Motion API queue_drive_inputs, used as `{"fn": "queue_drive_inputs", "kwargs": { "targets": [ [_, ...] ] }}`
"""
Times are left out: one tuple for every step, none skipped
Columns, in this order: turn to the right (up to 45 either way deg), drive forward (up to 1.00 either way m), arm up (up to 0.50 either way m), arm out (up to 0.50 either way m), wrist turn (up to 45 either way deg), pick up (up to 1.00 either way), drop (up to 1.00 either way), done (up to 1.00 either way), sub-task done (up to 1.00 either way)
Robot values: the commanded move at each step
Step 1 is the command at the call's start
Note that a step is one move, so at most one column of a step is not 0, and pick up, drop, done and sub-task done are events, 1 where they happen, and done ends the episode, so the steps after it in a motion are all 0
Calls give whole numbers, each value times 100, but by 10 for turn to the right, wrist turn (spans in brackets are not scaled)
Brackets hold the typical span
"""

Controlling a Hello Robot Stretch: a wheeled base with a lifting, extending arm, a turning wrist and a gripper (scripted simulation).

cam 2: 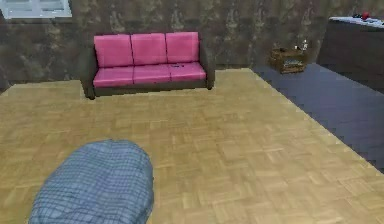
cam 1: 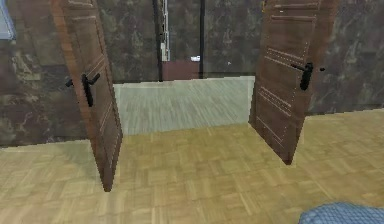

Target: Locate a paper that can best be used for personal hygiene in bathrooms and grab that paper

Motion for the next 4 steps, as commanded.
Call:
{"fn": "queue_drive_inputs", "kwargs": {
  "targets": [
    [0, 65, 0, 0, 0, 0, 0, 0, 0],
    [60, 0, 0, 0, 0, 0, 0, 0, 0],
    [0, 100, 0, 0, 0, 0, 0, 0, 0],
    [30, 0, 0, 0, 0, 0, 0, 0, 0]
  ]
}}
